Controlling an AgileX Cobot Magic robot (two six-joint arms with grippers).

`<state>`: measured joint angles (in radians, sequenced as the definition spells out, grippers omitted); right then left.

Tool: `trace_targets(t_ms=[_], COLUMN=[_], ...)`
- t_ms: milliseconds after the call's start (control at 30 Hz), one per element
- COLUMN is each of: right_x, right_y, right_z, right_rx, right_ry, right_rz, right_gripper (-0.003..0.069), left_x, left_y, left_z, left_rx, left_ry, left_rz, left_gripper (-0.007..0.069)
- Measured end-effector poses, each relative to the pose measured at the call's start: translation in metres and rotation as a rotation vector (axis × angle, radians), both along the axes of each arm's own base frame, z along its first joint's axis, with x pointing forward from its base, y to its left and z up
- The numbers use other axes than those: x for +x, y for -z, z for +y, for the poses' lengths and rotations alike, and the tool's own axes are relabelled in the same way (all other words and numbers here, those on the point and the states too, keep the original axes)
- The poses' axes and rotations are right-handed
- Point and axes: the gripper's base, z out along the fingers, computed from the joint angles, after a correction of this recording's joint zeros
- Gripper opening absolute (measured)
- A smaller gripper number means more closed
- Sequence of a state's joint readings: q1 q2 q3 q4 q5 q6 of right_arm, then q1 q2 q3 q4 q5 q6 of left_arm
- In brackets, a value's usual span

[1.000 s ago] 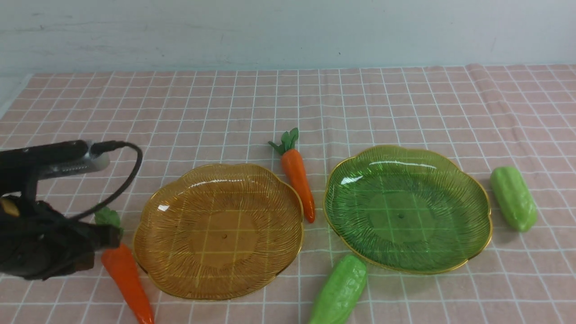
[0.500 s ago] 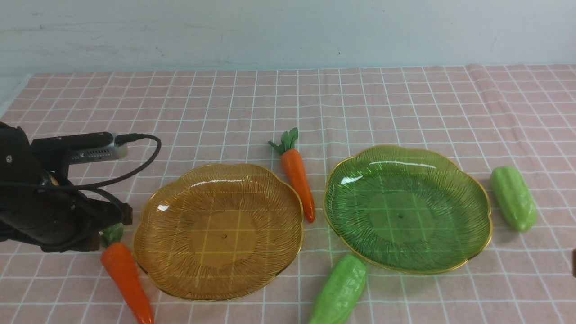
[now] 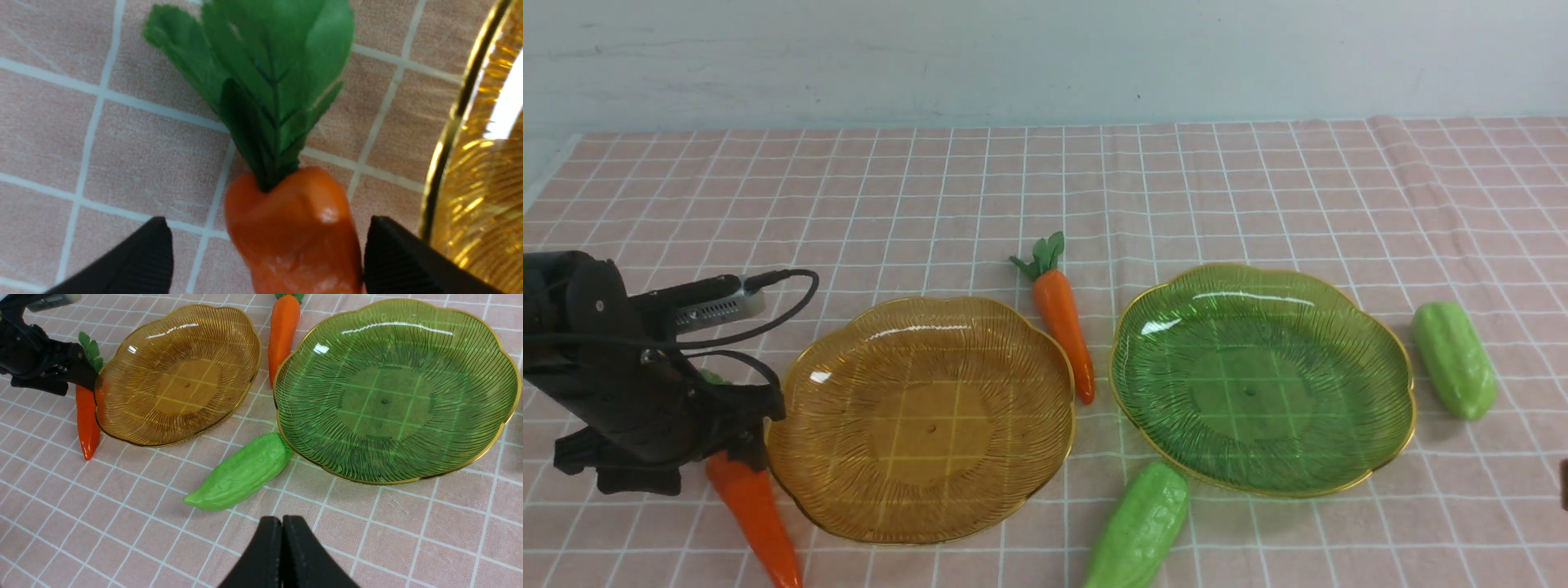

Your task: Put different types of vegetables on the plate.

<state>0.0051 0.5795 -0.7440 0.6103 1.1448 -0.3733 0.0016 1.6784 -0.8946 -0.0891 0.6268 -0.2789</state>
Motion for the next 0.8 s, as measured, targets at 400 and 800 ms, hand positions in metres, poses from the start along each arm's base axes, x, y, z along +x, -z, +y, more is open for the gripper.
trace_targets(t_ms=[400, 800], right_x=[0.0, 0.002], right_y=[0.0, -0.002], right_z=[0.0, -0.001], right_rx=[0.0, 0.015], right_ry=[-0.001, 0.025], right_rz=[0.002, -0.016], right_gripper=[-0.0015, -0.0015], left_x=[0.004, 0.031], left_y=[0.005, -0.087], left_z=[0.004, -0.067], left_rx=[0.047, 0.016], left_ry=[0.034, 0.326], left_rz=[0.052, -0.3], left_gripper=[0.0276, 0.0262])
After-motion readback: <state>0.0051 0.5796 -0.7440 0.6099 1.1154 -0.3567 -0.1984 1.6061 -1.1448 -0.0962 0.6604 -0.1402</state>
